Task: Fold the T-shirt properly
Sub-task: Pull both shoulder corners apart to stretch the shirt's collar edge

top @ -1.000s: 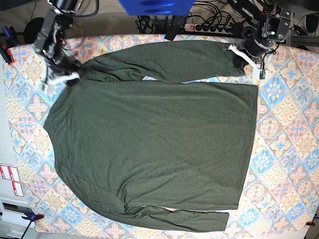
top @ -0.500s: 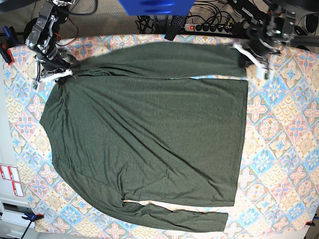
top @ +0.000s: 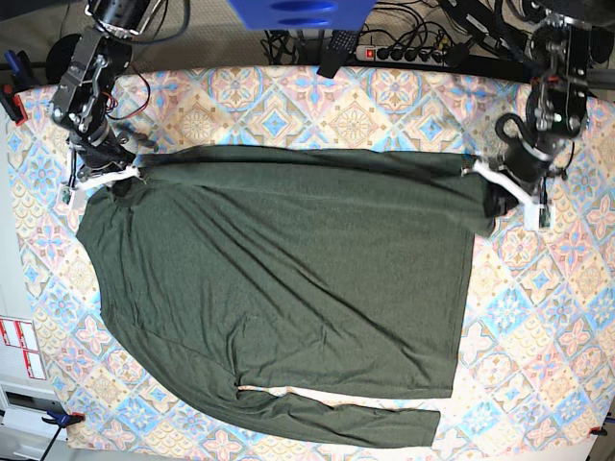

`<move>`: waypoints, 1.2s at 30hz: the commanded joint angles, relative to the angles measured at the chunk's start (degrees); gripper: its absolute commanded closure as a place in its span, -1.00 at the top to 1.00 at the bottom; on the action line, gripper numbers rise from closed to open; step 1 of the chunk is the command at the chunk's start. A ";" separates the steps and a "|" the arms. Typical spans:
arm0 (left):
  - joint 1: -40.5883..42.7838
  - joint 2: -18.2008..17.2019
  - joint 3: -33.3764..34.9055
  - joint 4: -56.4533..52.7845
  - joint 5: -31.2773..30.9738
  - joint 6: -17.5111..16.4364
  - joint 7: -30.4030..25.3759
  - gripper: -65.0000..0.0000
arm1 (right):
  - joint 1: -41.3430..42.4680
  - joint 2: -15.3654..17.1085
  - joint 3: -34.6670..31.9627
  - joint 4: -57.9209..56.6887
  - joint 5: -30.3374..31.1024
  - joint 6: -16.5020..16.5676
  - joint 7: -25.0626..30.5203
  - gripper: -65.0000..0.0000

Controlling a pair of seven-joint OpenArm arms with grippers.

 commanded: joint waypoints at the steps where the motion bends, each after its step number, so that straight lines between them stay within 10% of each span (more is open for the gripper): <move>1: -0.72 -0.65 -0.29 -0.86 0.02 0.01 -1.19 -1.00 | 1.10 0.67 0.29 0.96 0.60 0.12 0.83 -0.99; 16: -8.90 1.11 9.47 -17.48 0.02 0.01 -1.19 -0.99 | 3.83 0.49 0.29 -3.53 0.60 0.12 0.65 -0.99; 28: -6.52 0.94 10.79 -17.48 0.02 0.10 -1.10 0.26 | 3.74 0.41 0.29 -3.53 0.60 0.12 0.65 -0.99; 36: -4.06 -0.38 9.82 -19.59 0.02 0.10 -1.10 0.43 | 3.65 0.41 0.29 -3.35 0.60 0.12 0.65 -0.99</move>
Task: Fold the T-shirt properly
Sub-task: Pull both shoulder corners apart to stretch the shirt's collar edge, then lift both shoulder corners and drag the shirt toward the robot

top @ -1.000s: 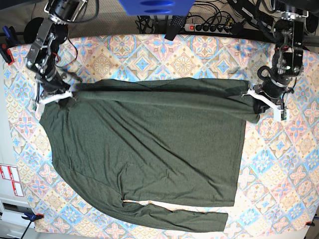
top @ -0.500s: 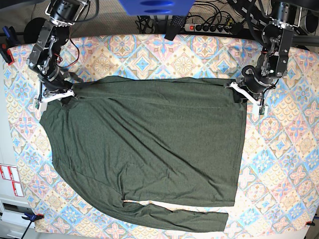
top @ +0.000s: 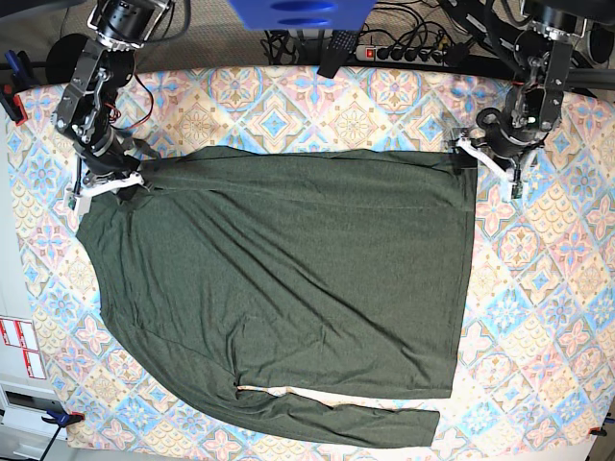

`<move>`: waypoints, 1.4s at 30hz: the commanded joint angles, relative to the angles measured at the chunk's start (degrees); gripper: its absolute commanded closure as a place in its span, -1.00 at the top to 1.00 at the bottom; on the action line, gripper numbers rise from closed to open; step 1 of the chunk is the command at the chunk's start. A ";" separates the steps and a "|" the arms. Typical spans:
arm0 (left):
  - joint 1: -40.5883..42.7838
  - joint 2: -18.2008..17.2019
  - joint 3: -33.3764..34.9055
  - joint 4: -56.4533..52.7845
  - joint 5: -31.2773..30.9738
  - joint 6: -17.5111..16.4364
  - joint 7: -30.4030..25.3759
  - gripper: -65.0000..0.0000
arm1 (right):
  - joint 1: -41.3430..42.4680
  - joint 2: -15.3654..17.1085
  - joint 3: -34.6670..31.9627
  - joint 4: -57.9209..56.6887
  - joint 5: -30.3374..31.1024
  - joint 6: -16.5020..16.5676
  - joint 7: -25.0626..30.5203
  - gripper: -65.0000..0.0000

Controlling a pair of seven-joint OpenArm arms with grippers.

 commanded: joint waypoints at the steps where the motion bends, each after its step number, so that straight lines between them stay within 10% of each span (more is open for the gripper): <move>1: -0.54 -0.69 -0.36 -2.09 -0.17 -0.40 -0.77 0.43 | 0.53 0.75 0.20 1.04 0.68 0.27 1.20 -0.99; 12: -2.65 1.25 2.98 -7.01 -0.44 -0.49 -0.86 0.37 | 0.53 0.75 0.20 0.95 0.68 0.27 1.20 -0.99; 18: -2.74 1.42 6.85 -6.93 -0.61 -0.58 -1.21 -0.61 | 0.62 0.75 0.20 1.04 0.68 0.27 1.20 -0.99; 24: -2.74 2.30 6.58 -6.93 -0.61 -0.58 -1.30 -1.00 | 0.62 0.75 0.20 1.13 0.68 0.27 1.20 -0.99; 42: 3.68 -4.47 6.58 2.22 -0.35 -0.58 -1.39 -1.00 | -5.45 0.75 0.29 1.57 0.68 0.27 1.20 -0.99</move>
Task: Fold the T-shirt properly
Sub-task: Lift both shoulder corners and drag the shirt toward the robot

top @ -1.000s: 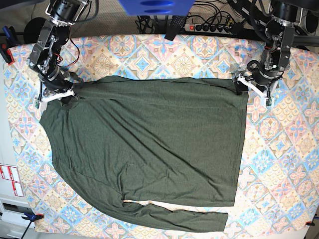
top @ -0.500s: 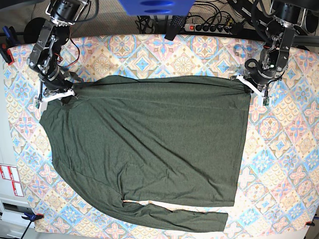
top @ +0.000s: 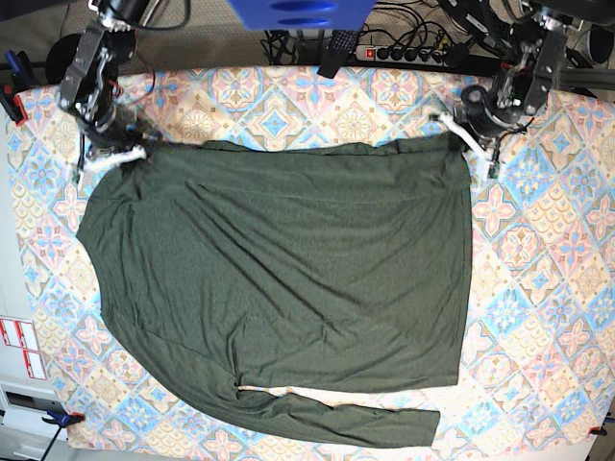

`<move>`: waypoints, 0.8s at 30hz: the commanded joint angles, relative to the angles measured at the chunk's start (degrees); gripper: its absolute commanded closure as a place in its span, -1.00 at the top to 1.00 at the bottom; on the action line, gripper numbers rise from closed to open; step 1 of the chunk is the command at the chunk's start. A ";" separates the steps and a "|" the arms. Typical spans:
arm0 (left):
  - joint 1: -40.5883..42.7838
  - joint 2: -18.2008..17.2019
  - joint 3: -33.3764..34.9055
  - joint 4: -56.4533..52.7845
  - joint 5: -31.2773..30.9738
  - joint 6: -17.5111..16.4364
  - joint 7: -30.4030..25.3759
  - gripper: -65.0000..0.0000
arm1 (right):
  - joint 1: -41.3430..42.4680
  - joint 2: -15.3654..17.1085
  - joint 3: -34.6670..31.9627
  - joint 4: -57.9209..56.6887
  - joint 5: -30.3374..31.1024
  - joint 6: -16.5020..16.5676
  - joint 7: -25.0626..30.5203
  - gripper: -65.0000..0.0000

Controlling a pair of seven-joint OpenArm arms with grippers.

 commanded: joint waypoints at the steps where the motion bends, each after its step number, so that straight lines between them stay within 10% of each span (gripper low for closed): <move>1: 0.66 -2.79 -0.37 1.28 -0.09 -0.01 0.36 -1.00 | 0.10 0.71 0.24 1.15 0.75 0.43 1.40 -0.99; 9: 8.31 -5.25 -4.94 3.48 -0.09 -0.10 0.36 -1.00 | -4.91 0.71 0.42 1.24 0.75 6.32 1.48 -0.99; 24: 12.18 -4.81 -18.39 8.84 -0.35 -5.99 0.53 -1.00 | -7.46 0.71 0.24 11.18 0.75 6.67 1.48 -0.99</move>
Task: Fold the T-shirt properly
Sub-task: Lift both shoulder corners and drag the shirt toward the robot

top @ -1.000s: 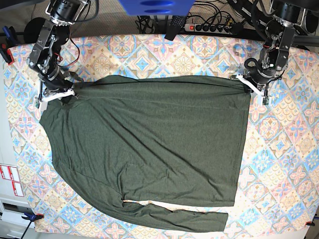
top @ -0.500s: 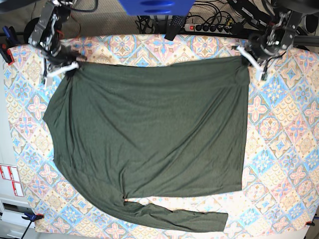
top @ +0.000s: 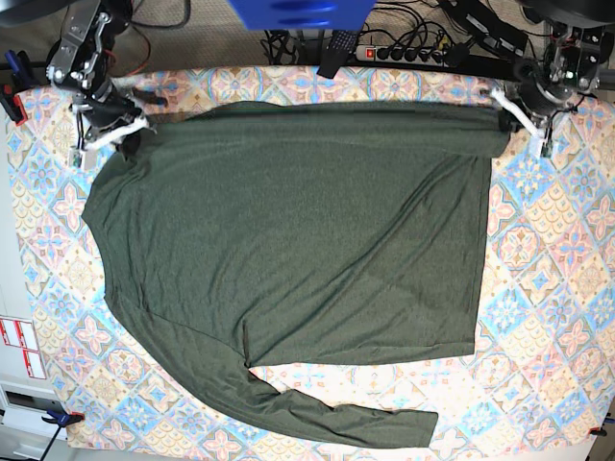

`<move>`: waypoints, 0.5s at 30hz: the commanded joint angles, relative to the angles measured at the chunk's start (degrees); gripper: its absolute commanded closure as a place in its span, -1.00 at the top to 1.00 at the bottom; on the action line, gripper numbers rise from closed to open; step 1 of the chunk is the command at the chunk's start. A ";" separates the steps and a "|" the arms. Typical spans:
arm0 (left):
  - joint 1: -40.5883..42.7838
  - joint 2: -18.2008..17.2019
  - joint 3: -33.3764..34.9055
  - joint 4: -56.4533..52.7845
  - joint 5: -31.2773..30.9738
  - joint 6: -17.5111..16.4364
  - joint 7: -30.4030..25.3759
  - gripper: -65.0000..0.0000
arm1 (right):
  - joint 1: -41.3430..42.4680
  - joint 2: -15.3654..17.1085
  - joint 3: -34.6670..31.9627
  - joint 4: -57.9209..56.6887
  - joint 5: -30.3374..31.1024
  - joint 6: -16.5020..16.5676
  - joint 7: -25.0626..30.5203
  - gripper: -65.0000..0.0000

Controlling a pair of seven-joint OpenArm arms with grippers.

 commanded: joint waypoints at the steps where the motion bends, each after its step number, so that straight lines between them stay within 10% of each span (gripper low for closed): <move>1: -1.66 -0.48 -0.71 0.90 0.04 0.33 -0.95 -1.00 | 1.35 0.75 0.18 1.10 0.27 0.04 1.11 -0.99; 15: -16.87 5.41 -0.44 -1.65 0.57 0.59 -0.69 -1.00 | 15.68 0.75 0.18 -6.20 0.18 0.04 1.11 -0.99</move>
